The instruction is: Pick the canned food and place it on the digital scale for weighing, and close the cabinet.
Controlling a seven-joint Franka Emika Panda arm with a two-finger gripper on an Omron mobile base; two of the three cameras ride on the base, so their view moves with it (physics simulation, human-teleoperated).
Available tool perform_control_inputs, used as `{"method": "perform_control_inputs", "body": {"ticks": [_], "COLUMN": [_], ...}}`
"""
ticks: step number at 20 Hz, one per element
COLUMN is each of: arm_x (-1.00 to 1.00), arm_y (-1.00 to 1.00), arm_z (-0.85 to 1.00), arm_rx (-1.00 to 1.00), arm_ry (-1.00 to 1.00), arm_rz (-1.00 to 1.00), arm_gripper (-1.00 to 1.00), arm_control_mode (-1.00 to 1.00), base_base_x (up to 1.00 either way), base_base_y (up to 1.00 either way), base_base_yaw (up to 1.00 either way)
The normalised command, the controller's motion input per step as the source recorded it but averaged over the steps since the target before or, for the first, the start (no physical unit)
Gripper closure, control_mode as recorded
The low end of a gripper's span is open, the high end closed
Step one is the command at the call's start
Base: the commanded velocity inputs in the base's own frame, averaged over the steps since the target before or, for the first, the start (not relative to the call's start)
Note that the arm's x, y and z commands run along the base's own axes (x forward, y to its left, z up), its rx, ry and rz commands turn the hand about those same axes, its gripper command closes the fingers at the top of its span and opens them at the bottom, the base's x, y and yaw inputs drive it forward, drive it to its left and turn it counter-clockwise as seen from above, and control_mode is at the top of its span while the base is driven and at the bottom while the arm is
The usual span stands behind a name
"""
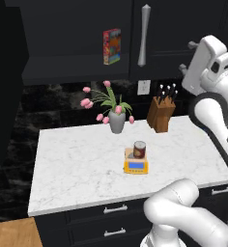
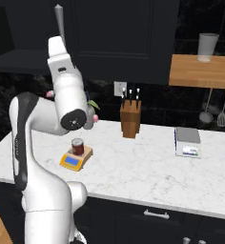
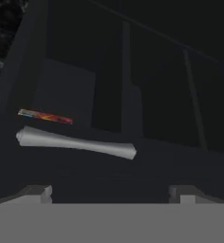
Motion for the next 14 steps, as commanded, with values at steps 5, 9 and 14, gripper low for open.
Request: {"method": "perform_control_inputs", "body": {"ticks": [5, 9, 14], "arm_x": [-0.86, -0.37, 0.00], "arm_y": [0.78, 0.99, 1.00], "arm_z": [0.08, 0.00, 0.00], "arm_rx": [0.07, 0.05, 0.00], "arm_ry": [-0.18, -0.03, 0.00], "arm_rz": [0.00, 0.00, 0.00], "arm_gripper": [-1.00, -1.00, -1.00], "arm_control_mode": [-1.00, -1.00, -1.00], "base_base_x": [0.00, 0.00, 0.00], "base_base_y": [0.00, 0.00, 0.00], "base_base_yaw": [0.00, 0.00, 0.00]}}
